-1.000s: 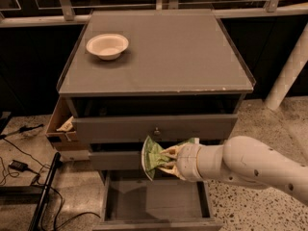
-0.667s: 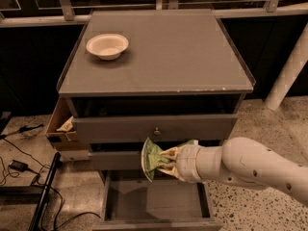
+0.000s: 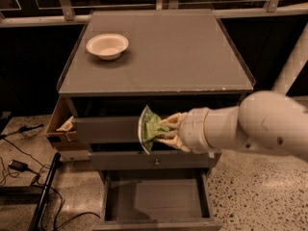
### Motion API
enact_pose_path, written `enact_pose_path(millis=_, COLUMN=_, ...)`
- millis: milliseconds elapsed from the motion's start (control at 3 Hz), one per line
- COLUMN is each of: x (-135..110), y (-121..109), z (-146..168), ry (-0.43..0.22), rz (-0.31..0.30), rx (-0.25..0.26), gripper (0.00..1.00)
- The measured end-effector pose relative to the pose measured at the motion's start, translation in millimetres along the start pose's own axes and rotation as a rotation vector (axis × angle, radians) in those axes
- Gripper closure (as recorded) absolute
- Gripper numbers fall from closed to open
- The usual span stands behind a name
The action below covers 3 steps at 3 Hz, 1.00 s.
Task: Pick green jalapeno chip bag from bottom drawer and place on counter
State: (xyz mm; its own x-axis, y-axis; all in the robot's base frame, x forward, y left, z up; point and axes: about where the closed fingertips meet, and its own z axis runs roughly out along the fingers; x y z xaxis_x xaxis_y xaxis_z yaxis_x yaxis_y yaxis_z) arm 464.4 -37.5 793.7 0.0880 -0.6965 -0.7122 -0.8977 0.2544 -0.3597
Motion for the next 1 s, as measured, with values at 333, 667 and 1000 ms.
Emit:
enact_pose_path(millis=333, x=-65, y=-42, z=-37, ry=-0.017, rz=-0.043, rx=0.028, gripper=1.0)
enact_pose_path(millis=667, x=-78, y=-49, z=-42, ry=-0.03, rz=-0.051, rx=0.041, gripper=1.0)
enact_pose_path(millis=1000, x=-79, y=-52, z=-43, ry=-0.018, rz=-0.062, rx=0.05, gripper=1.0)
